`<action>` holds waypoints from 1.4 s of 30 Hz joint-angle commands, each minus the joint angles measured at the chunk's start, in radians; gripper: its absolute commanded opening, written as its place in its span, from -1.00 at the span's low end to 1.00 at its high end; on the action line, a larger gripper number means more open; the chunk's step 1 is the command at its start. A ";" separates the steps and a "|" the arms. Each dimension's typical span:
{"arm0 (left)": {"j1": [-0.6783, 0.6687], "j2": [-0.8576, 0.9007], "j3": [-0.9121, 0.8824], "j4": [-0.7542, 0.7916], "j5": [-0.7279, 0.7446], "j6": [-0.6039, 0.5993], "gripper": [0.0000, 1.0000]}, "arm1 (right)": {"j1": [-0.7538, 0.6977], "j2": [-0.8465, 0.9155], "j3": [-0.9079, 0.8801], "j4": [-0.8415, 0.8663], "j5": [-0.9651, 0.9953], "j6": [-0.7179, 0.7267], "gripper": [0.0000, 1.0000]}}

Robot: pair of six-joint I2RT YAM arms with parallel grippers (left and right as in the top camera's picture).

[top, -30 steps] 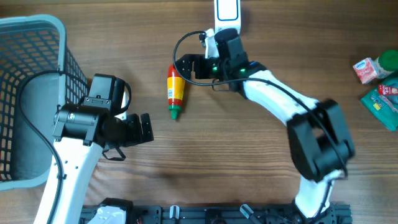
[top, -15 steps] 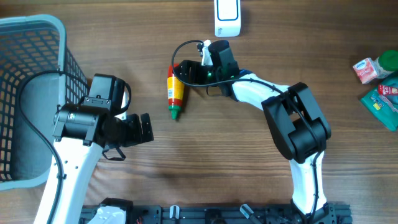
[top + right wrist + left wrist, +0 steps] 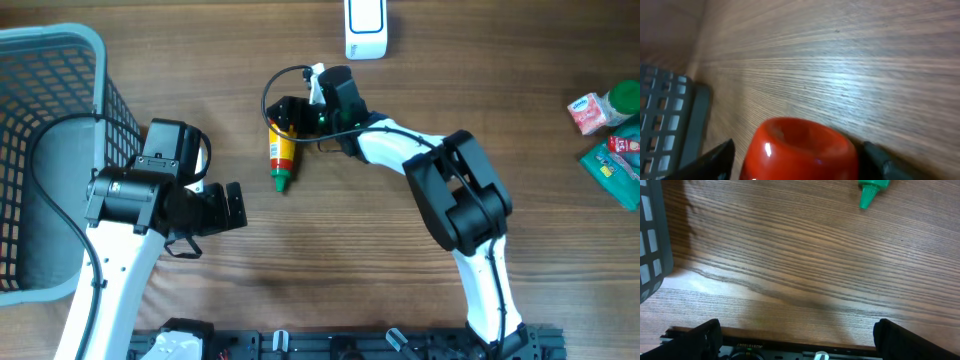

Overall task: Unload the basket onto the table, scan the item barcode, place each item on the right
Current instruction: 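Reach the right gripper to the sauce bottle and grasp its cap, then lift the sauce bottle and hold it in front of the scanner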

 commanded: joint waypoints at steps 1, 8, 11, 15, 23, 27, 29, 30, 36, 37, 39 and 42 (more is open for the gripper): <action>-0.005 -0.004 -0.003 0.000 -0.010 -0.012 1.00 | 0.020 0.074 -0.002 -0.072 0.010 -0.058 0.36; -0.005 -0.004 -0.003 0.000 -0.010 -0.012 1.00 | -0.008 0.043 -0.002 -0.156 -0.091 -0.130 -0.35; -0.005 -0.004 -0.003 0.000 -0.010 -0.012 1.00 | -0.070 -0.037 -0.002 -0.178 -0.238 -0.150 -0.48; -0.005 -0.004 -0.003 0.000 -0.010 -0.012 1.00 | -0.176 -0.161 -0.002 -0.337 -0.402 -0.195 -0.57; -0.005 -0.004 -0.003 0.000 -0.010 -0.012 1.00 | -0.369 -0.467 -0.002 -0.885 -0.451 -0.440 -0.69; -0.005 -0.004 -0.003 0.000 -0.010 -0.012 1.00 | -0.428 -0.739 -0.002 -1.235 -0.455 -0.562 -0.66; -0.005 -0.004 -0.003 0.000 -0.010 -0.012 1.00 | -0.427 -0.809 -0.002 -1.277 -0.455 -0.547 -0.65; -0.005 -0.004 -0.003 0.000 -0.010 -0.012 1.00 | -0.427 -0.829 -0.002 -1.287 -0.455 -0.538 -0.65; -0.005 -0.004 -0.003 0.000 -0.010 -0.012 1.00 | -0.427 -0.884 -0.002 -1.313 -0.455 -0.531 -0.65; -0.005 -0.004 -0.003 0.000 -0.010 -0.012 1.00 | -0.427 -0.884 -0.002 -1.314 -0.455 -0.544 -0.64; -0.005 -0.004 -0.003 0.000 -0.010 -0.012 1.00 | -0.427 -0.884 -0.002 -1.307 -0.455 -0.577 -0.60; -0.005 -0.004 -0.003 0.000 -0.010 -0.012 1.00 | -0.427 -0.884 -0.002 -1.253 -0.455 -0.725 -0.60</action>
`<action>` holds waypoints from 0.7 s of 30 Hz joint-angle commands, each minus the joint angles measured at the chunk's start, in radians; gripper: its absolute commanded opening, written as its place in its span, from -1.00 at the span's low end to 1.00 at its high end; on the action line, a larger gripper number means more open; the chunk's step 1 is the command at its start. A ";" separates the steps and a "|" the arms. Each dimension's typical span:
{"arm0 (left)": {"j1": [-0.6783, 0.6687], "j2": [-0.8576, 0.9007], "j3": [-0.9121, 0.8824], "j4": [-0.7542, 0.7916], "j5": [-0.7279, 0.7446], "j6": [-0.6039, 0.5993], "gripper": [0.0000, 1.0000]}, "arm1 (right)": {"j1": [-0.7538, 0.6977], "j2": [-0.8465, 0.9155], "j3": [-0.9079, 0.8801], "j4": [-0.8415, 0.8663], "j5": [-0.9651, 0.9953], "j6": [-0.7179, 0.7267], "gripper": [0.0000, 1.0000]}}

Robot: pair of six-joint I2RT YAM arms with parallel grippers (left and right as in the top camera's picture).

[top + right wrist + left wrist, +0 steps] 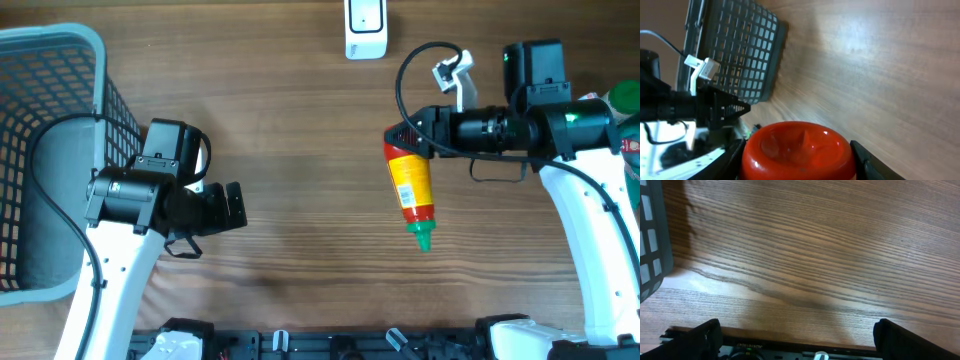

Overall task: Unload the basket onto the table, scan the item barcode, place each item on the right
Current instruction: 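Lift the sauce bottle and hold it in front of the scanner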

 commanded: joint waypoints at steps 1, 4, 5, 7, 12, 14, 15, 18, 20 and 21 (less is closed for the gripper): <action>-0.005 -0.004 -0.003 0.000 -0.010 -0.009 1.00 | 0.000 -0.005 0.013 0.063 -0.026 -0.190 -0.60; -0.005 -0.004 -0.003 0.000 -0.010 -0.009 1.00 | 0.018 -0.003 0.012 0.175 0.061 -0.229 -0.60; -0.005 -0.004 -0.003 0.000 -0.010 -0.009 1.00 | 0.033 0.000 0.011 0.232 0.116 -0.229 -0.60; -0.005 -0.004 -0.003 0.000 -0.010 -0.009 1.00 | 0.061 0.008 0.011 0.321 0.198 -0.229 -0.60; -0.005 -0.004 -0.003 0.000 -0.010 -0.009 1.00 | 0.151 0.065 0.011 0.533 0.434 -0.318 -0.64; -0.005 -0.004 -0.003 -0.001 -0.010 -0.009 1.00 | 0.176 0.103 0.011 0.629 0.578 -0.355 -0.67; -0.005 -0.004 -0.003 0.000 -0.010 -0.009 1.00 | 0.184 0.127 0.011 0.690 0.652 -0.362 -0.68; -0.005 -0.004 -0.003 0.000 -0.010 -0.009 1.00 | 0.193 0.196 0.011 0.831 0.758 -0.424 -0.67; -0.005 -0.004 -0.003 0.000 -0.010 -0.009 1.00 | 0.193 0.255 0.011 0.931 0.821 -0.463 -0.67; -0.005 -0.004 -0.003 0.000 -0.010 -0.009 1.00 | 0.193 0.277 0.011 0.964 0.844 -0.480 -0.67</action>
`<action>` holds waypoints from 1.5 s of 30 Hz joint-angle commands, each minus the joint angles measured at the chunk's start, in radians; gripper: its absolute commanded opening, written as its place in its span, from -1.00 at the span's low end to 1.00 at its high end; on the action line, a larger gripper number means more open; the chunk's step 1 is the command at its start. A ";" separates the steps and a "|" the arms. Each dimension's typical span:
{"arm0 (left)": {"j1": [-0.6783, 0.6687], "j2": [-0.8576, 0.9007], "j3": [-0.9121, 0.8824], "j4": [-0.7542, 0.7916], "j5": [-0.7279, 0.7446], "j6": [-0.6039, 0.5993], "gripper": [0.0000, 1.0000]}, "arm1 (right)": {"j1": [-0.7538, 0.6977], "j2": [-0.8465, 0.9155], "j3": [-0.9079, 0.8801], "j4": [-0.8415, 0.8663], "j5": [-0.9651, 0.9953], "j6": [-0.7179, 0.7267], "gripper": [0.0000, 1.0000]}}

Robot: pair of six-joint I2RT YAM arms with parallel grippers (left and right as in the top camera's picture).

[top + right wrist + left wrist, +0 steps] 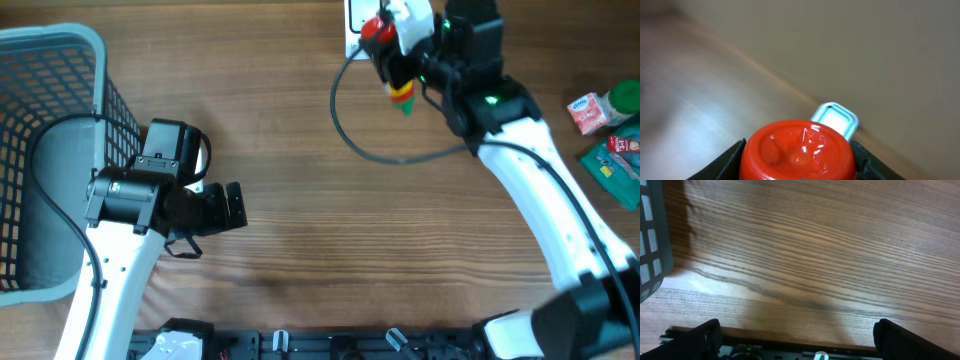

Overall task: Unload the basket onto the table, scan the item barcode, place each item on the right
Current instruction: 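Lift the sauce bottle and hold it in front of the scanner, then carry the sauce bottle to the right edge and set it down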

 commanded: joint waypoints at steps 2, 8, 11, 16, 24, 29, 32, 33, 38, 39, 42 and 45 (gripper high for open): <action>-0.005 -0.004 -0.003 0.000 -0.010 -0.009 1.00 | 0.003 0.157 0.011 0.213 0.278 -0.172 -0.65; -0.005 -0.004 -0.003 0.000 -0.010 -0.009 1.00 | 0.032 0.349 0.049 0.536 0.408 -0.334 -0.50; -0.005 -0.004 -0.003 0.000 -0.010 -0.009 1.00 | 0.055 0.454 0.143 0.555 0.409 -0.417 -0.49; -0.005 -0.004 -0.003 0.000 -0.010 -0.009 1.00 | 0.082 0.653 0.373 0.562 0.502 -0.562 -0.54; -0.005 -0.004 -0.003 0.000 -0.010 -0.009 1.00 | 0.099 0.741 0.463 0.555 0.549 -0.687 -0.52; -0.005 -0.004 -0.003 0.000 -0.010 -0.009 1.00 | 0.066 0.658 0.463 0.460 0.593 -0.659 -0.48; -0.005 -0.004 -0.003 0.000 -0.010 -0.009 1.00 | 0.006 0.591 0.463 0.355 0.648 -0.619 -0.50; -0.005 -0.004 -0.003 0.000 -0.010 -0.009 1.00 | -0.014 0.576 0.463 0.330 0.682 -0.609 -0.51; -0.005 -0.004 -0.003 0.000 -0.010 -0.009 1.00 | -0.211 0.515 0.463 -0.003 0.828 -0.394 -0.50; -0.005 -0.004 -0.003 0.000 -0.010 -0.009 1.00 | -0.246 0.514 0.463 -0.065 0.809 -0.360 -0.50; -0.005 -0.004 -0.003 0.000 -0.010 -0.009 1.00 | -0.345 0.516 0.456 -0.202 0.739 -0.225 -0.57; -0.005 -0.004 -0.003 0.000 -0.010 -0.009 1.00 | -0.458 0.516 0.418 -0.293 0.656 -0.148 -0.59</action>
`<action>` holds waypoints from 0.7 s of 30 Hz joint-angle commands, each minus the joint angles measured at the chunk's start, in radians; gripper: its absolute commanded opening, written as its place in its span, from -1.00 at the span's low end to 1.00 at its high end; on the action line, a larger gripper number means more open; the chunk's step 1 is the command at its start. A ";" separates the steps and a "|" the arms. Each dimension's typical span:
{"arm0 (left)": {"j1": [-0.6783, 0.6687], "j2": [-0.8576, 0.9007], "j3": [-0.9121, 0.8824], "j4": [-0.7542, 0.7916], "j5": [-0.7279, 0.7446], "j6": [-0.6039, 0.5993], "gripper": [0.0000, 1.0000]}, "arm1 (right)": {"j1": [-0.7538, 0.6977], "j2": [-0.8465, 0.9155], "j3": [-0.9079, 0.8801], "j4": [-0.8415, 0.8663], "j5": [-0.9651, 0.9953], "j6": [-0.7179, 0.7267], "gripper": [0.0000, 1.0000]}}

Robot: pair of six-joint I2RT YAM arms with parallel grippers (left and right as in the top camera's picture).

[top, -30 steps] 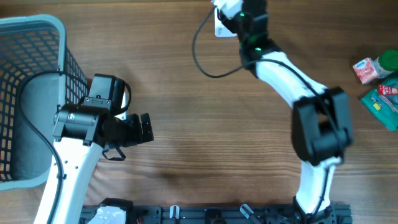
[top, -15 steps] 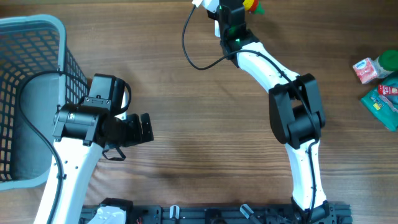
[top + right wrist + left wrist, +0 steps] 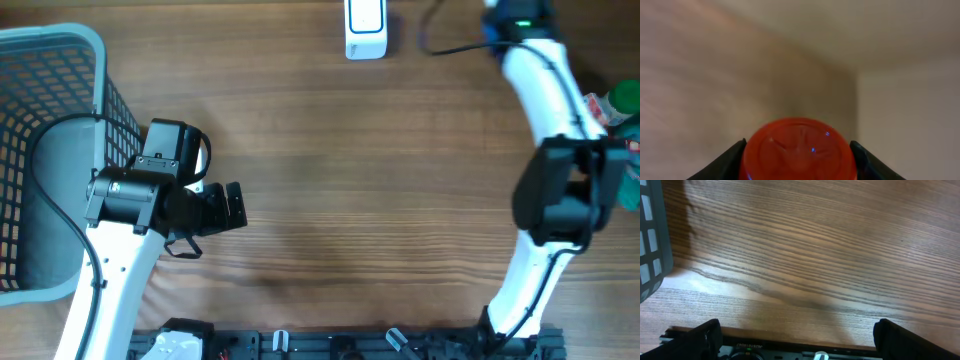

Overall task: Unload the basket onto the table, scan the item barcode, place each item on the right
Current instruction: 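Carry the sauce bottle to the right edge and set it down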

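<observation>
In the right wrist view the round red base of the sauce bottle (image 3: 799, 150) fills the space between my right gripper's dark fingers (image 3: 730, 161); my right gripper (image 3: 799, 156) is shut on it, facing a blurred beige background. In the overhead view only the right arm (image 3: 540, 70) shows, reaching to the top right edge; the gripper and bottle lie past the frame. The white scanner (image 3: 365, 28) stands at the top centre. My left gripper (image 3: 235, 208) rests open and empty over bare wood, its fingers (image 3: 705, 335) at the bottom corners of the left wrist view.
A grey mesh basket (image 3: 50, 60) occupies the far left, its wall (image 3: 650, 240) at the left of the left wrist view. A pink and white packet (image 3: 590, 112) and a green packet (image 3: 622, 165) lie at the right edge.
My right gripper held the bottle beside the scanner at the top centre; now the arm reaches to the top right and the gripper and bottle are out of the overhead view. The left arm is unchanged.
My right gripper was at the bottle lying on the table left of centre. Then it held the bottle lifted at the right. Then the bottle was up beside the scanner. Now it is still gripped, past the top right edge.
</observation>
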 commanded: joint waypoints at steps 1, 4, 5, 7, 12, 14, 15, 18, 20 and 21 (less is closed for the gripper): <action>-0.005 -0.004 -0.003 0.000 -0.010 -0.009 1.00 | -0.108 -0.022 -0.041 -0.052 -0.074 0.157 -0.59; -0.005 -0.004 -0.003 0.000 -0.010 -0.009 1.00 | -0.179 -0.022 -0.080 -0.051 -0.078 0.164 -0.55; -0.004 -0.004 -0.003 0.000 -0.010 -0.009 1.00 | -0.196 -0.022 -0.090 -0.051 -0.086 0.179 -0.54; -0.005 -0.004 -0.003 0.000 -0.010 -0.009 1.00 | -0.225 -0.022 -0.106 -0.061 -0.134 0.209 -0.49; -0.005 -0.004 -0.003 0.000 -0.010 -0.009 1.00 | -0.256 -0.023 -0.125 -0.093 -0.236 0.372 0.22; -0.005 -0.004 -0.003 0.000 -0.010 -0.009 1.00 | -0.256 -0.029 -0.124 -0.107 -0.266 0.411 0.60; -0.005 -0.004 -0.003 0.000 -0.010 -0.009 1.00 | -0.254 -0.040 -0.124 -0.113 -0.290 0.429 0.73; -0.005 -0.004 -0.003 0.000 -0.010 -0.009 1.00 | -0.246 -0.095 -0.124 -0.114 -0.308 0.446 0.99; -0.005 -0.004 -0.003 0.000 -0.010 -0.009 1.00 | -0.244 -0.137 -0.124 -0.113 -0.308 0.447 0.99; -0.005 -0.004 -0.003 0.000 -0.010 -0.009 1.00 | -0.244 -0.160 -0.124 -0.114 -0.308 0.467 1.00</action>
